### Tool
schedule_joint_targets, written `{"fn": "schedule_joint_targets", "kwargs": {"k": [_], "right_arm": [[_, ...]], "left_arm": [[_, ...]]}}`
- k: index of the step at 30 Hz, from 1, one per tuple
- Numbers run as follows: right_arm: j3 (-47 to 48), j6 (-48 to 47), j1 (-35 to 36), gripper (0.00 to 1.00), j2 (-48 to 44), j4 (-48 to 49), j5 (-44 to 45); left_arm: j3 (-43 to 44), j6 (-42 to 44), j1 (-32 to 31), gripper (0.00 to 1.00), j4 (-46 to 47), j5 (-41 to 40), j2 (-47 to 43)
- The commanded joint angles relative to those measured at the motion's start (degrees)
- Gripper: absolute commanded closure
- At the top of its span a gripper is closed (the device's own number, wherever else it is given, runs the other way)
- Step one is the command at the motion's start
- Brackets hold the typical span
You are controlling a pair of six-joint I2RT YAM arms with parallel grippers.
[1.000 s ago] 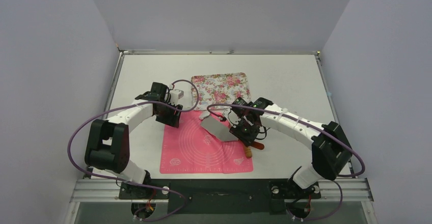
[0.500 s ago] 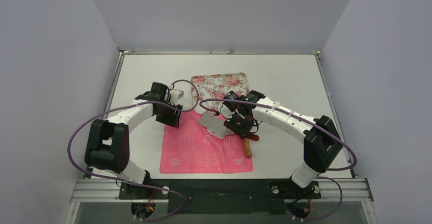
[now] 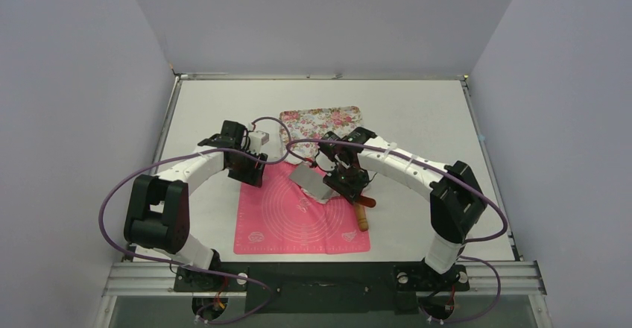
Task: Roll out the dumpling wrappers from the dough
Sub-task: Place the dumpling wrapper on the plate.
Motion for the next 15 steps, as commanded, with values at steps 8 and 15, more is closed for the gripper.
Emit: {"fn": "schedule_joint_targets", "kwargs": {"k": [8,15], "right_arm": [[3.63,0.84,-1.24,1.0,-0.31,2.85,-5.12],[7.71,2.04,-1.92,1.0,0.27,4.75,-8.34]], "left_arm": [[4.98,1.42,-2.11,0.49,0.7,1.81,-0.6],[4.49,1.27,-2.06,0.48,0.25,0.42,-1.42]]}}
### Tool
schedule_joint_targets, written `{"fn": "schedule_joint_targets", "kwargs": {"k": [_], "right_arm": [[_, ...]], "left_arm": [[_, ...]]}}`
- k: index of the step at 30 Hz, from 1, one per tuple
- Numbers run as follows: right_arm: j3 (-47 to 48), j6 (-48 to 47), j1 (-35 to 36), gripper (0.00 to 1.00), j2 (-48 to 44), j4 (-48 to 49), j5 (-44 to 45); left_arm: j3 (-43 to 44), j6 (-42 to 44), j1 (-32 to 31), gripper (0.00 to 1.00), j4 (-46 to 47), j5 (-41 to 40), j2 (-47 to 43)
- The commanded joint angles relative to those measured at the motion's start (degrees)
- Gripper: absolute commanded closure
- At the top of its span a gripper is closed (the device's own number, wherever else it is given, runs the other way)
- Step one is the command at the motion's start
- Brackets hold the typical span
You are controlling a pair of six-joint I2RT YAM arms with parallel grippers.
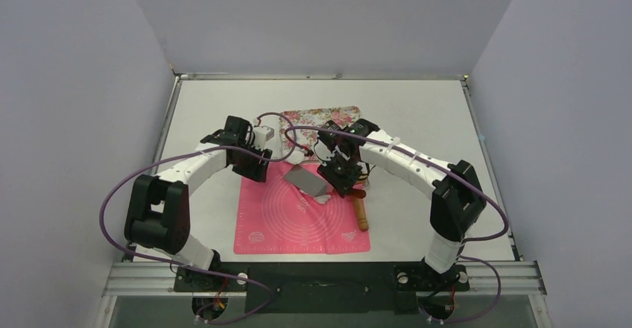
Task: Roll out the dumpling wrappers from the dough
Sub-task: Place the dumpling wrapper on the plate.
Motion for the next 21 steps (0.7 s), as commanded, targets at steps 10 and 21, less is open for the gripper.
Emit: {"fn": "schedule_joint_targets", "kwargs": {"k": [10,21], "right_arm": [[6.92,1.2,-2.26,1.0,-2.51,5.28,-4.38],[7.21,1.58,-4.69,1.0,-5.54,7.34,-5.77]], "left_arm": [[1.02,0.18,0.9,0.48,0.68,-0.41,-2.21],[0.38,0.17,1.42,0.49,0.71,-0.36,-2.26]]}}
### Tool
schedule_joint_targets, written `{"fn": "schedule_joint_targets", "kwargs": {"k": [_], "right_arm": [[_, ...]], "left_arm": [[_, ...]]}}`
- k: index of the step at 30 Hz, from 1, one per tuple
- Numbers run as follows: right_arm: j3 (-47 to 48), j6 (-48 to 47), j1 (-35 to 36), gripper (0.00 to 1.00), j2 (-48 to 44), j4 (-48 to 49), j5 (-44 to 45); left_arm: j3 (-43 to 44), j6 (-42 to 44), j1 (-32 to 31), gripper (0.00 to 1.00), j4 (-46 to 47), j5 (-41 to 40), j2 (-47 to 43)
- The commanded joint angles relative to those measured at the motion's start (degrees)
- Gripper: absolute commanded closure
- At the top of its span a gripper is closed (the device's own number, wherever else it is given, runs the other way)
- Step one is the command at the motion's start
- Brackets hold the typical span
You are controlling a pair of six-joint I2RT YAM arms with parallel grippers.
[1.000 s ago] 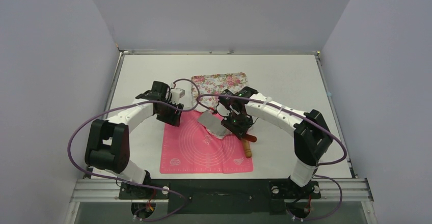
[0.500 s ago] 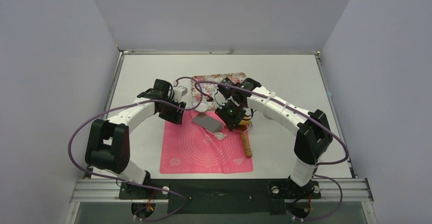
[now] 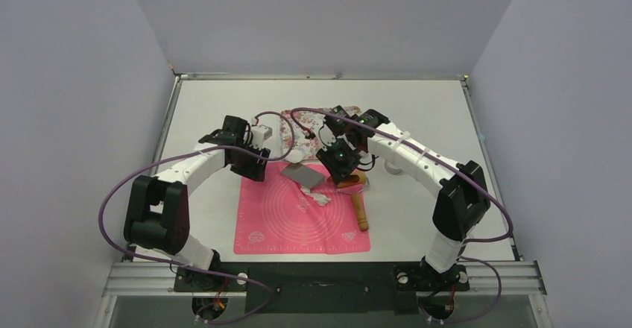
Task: Roll out the dumpling wrappers from the dough
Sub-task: Place the dumpling wrapper on the plate.
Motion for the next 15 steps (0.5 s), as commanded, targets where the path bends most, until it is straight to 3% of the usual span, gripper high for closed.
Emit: {"fn": "schedule_joint_targets", "kwargs": {"k": [1,9,15], "right_arm": [[2.8,0.82,-1.1,1.0,-5.27,3.6,-1.5],[2.73,1.06,-1.99,1.0,-6.43,4.14,-3.47],[-6.73,-0.89,-1.66,1.0,-6.83,4.64,-3.59]], "left_arm": [[0.39,0.18,0.47,0.49,0.76,0.12,-1.91],[0.22,0.2,0.53,0.48,0.83,0.1,-2.01],[-0.13,0.2,0.52,0.49,0.99,0.56,-1.65]]}}
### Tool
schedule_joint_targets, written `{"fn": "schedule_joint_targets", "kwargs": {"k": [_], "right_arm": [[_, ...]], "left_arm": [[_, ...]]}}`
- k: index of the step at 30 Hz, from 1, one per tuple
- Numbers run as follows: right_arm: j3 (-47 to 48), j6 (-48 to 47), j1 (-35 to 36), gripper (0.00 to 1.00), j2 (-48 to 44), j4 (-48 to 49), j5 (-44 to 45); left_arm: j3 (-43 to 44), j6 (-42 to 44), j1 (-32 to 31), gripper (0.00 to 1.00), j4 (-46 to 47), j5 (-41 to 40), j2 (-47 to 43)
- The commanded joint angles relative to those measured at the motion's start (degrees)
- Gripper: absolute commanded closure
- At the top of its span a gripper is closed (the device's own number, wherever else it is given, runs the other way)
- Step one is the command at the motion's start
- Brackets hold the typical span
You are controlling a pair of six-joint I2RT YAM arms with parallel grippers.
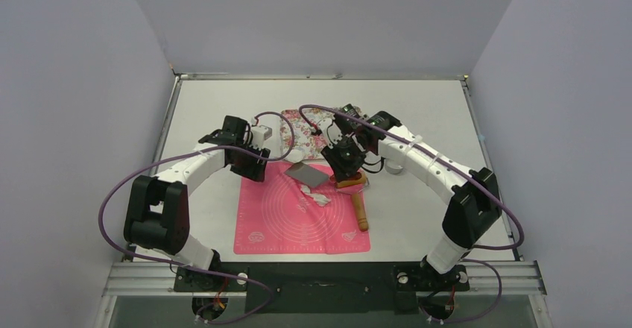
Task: Roll out the dumpling wrappers from the dough
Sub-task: Place the dumpling wrapper on the plate.
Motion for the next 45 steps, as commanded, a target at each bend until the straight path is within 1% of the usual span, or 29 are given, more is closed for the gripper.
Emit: {"fn": "schedule_joint_targets", "kwargs": {"k": [1,4,8,9,12,13,14,16,18,24,26,28,29,30,31,35,36,40,41,45], "right_arm": [[-7.65,-1.57,0.01,1.0,-2.29,1.5,-1.99],[-12.27,-1.91,0.5,1.0,-0.8,1.85,-2.02],[-12.7,-1.82,0.56,1.0,0.59,3.1,0.95],[-12.48,-1.77,0.62,0.97,0.79,3.14,1.2],[-12.77,-1.6,0.75,0.74,2.09,3.26,1.22],[-13.04,-1.63,0.72,0.7,2.33,3.29,1.16],[-13.5,-1.66,0.69,0.65,2.74,3.44,0.79],[-14.15,-1.64,0.47,0.6,3.16,3.9,-0.09],[-14.49,-1.65,0.46,0.58,3.45,4.0,-0.87],[-15.78,-1.41,0.87,0.55,3.51,3.9,-1.07],[-16.14,-1.43,1.13,0.57,3.6,3.9,-1.12],[-16.45,-1.24,1.35,0.68,3.88,3.83,-1.47],[-16.58,-1.14,1.4,0.81,4.21,3.74,-1.87],[-16.61,-1.27,1.39,0.88,4.31,3.71,-2.01],[-16.31,-1.42,1.54,0.99,4.2,3.51,-1.81],[-13.63,-2.3,2.3,1.0,1.4,2.2,0.55],[-12.63,-2.47,2.42,1.0,0.92,0.6,1.05],[-4.97,-3.95,5.47,1.0,-0.04,-4.83,4.56],[-2.85,-4.13,5.8,1.0,-0.33,-5.02,4.89],[0.64,-3.43,5.48,1.0,0.62,-4.38,5.62]], "left_arm": [[0.0,0.17,0.46,0.49,1.03,0.66,-1.53],[0.08,0.18,0.44,0.49,1.2,0.55,-1.5],[-0.05,0.24,0.45,0.49,1.11,0.47,-1.51],[-0.07,0.26,0.46,0.48,1.1,0.45,-1.48],[-0.18,0.29,0.46,0.48,0.96,0.15,-1.52],[-0.13,0.33,0.44,0.49,0.88,0.11,-1.53],[-0.11,0.35,0.45,0.49,0.81,0.09,-1.58],[-0.03,0.3,0.41,0.49,0.74,0.03,-1.45],[-0.19,0.35,0.4,0.49,0.76,0.03,-1.38],[-0.63,0.35,0.46,0.49,1.02,0.42,-1.09],[-0.73,0.31,0.43,0.49,1.08,0.35,-0.99],[-0.85,0.31,0.46,0.49,1.14,0.41,-0.98],[-1.01,0.35,0.44,0.49,1.19,0.49,-1.0],[-1.03,0.35,0.45,0.49,1.23,0.55,-1.01],[-1.05,0.36,0.46,0.49,1.23,0.52,-0.99],[-0.72,0.39,0.41,0.48,1.01,0.16,-1.18],[-0.64,0.38,0.41,0.48,0.96,0.12,-1.23],[-0.6,0.44,0.45,0.49,1.21,0.07,-1.34],[-0.65,0.4,0.41,0.48,1.28,0.03,-1.4],[-0.83,0.4,0.51,0.49,1.45,-0.28,-1.74]]}}
